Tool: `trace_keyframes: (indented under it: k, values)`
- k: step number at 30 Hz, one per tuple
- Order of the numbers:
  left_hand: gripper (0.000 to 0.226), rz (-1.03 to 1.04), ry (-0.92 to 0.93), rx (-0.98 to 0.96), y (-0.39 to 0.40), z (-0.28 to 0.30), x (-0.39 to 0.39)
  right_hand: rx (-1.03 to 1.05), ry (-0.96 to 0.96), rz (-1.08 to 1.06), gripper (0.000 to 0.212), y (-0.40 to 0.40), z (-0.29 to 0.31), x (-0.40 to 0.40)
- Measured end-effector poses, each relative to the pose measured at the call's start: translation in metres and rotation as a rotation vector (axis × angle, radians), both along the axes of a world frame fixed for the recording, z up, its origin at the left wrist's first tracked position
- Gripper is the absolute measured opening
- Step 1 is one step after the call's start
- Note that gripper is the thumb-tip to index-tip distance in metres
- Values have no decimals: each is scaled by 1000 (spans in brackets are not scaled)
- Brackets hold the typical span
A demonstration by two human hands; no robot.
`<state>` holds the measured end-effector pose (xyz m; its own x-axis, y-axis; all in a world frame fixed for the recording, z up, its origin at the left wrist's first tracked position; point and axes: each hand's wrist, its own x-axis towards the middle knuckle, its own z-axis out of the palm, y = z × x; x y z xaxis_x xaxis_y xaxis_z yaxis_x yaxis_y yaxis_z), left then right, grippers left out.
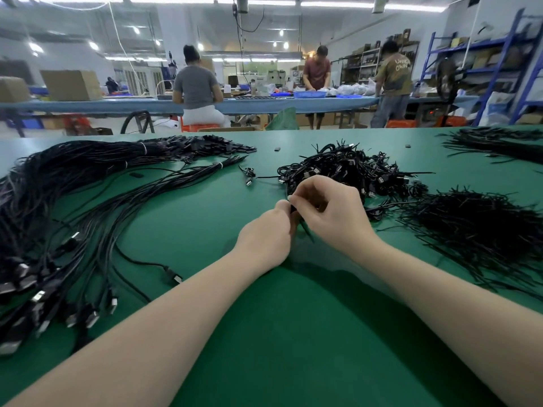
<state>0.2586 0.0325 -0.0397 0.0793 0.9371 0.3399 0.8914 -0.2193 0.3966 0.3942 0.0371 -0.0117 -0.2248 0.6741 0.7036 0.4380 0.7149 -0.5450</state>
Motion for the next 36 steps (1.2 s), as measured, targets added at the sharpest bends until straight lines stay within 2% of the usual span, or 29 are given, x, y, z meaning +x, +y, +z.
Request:
trace_keyframes:
  k: [4, 7, 10, 14, 16, 19, 21, 24, 26, 28, 30, 36]
  values:
    - [14, 23, 76, 27, -2, -1, 3, -53, -14, -2, 5, 1, 6, 3]
    - [23, 29, 186, 58, -7, 1, 7, -46, -279, -29, 5, 3, 21, 10]
    - [26, 1, 354, 94, -13, 4, 9, -147, -472, 19, 11, 7, 40, 24]
    - [24, -123, 534, 220, -27, 14, 16, -541, -436, 179, 13, 12, 52, 51]
    - [19, -226, 535, 308, -35, 18, 18, -790, -369, 290, 12, 15, 51, 65]
    - [18, -396, 359, 353, -42, 19, 19, -1104, -190, 506, 9, 19, 42, 76]
    - [21, -431, 57, 319, -43, 17, 19, -1179, 21, 587, 2, 18, 34, 70]
    - [32, -297, -572, 247, -33, 14, 21, -1137, 388, 546, 8, 14, 23, 40]
    - [33, -142, -792, 201, -22, 12, 21, -995, 593, 417, 5, 9, 12, 12]
    - [30, -35, -827, 168, -13, 9, 18, -880, 741, 293, 7, 3, -1, -12]
    - [25, 8, -866, 123, -7, 6, 13, -830, 788, 222, 11, -2, -12, -21]
    - [21, 9, -940, 61, 1, 0, 7, -812, 771, 288, 13, -4, -14, -13]
